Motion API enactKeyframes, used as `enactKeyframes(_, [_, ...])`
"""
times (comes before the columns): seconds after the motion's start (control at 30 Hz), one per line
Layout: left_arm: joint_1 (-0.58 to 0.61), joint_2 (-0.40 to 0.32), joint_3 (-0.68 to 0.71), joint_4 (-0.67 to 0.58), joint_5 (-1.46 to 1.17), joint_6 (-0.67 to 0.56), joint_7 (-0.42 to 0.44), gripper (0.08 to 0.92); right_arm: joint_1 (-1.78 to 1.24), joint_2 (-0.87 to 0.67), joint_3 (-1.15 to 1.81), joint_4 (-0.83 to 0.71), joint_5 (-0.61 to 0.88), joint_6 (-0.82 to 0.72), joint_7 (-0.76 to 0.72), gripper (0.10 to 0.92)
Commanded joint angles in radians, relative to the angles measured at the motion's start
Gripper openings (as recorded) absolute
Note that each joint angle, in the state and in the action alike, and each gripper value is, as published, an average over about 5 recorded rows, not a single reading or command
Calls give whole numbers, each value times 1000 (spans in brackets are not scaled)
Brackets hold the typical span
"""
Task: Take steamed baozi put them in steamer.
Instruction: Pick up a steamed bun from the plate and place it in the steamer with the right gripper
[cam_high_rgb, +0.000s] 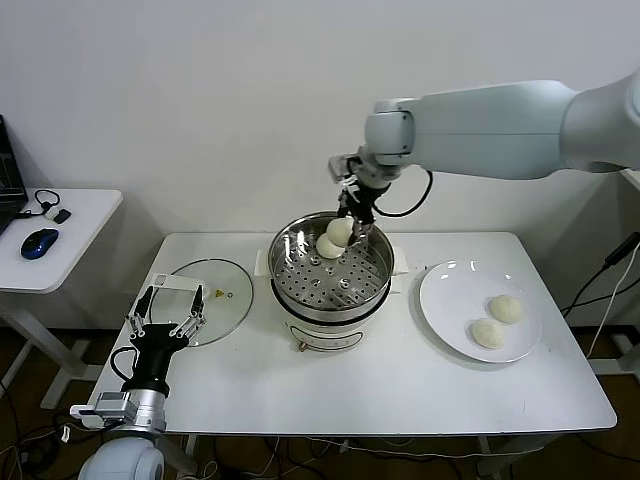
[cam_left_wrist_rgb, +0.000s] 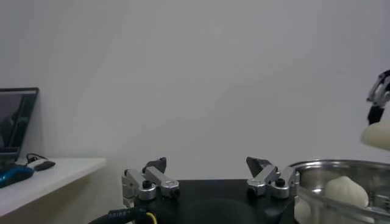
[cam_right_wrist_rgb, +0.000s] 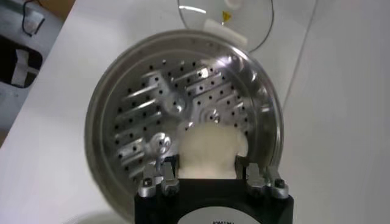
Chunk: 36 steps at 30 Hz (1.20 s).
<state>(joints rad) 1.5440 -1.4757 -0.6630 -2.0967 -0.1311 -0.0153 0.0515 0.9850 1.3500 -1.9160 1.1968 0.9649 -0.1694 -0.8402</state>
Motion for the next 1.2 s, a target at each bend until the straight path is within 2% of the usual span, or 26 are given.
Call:
enactKeyframes(0.03, [-1,4,-6,1,-10,0,0,823,-110,148,30,-114,49,-50,7,602])
enactKeyframes(0.63, [-7,6,-18,12,-16,-2,1,823,-234,235,48,-225,35,-92,24,602])
enactKeyframes(1.03, [-19,8,-24,23,-18,-1,1,823,-262,241,47,-241,17,-99,21,606])
enactKeyframes(1.2, [-22,7,-24,23,-17,2,2,823,-261,237,49,-244,8,-101,24,654])
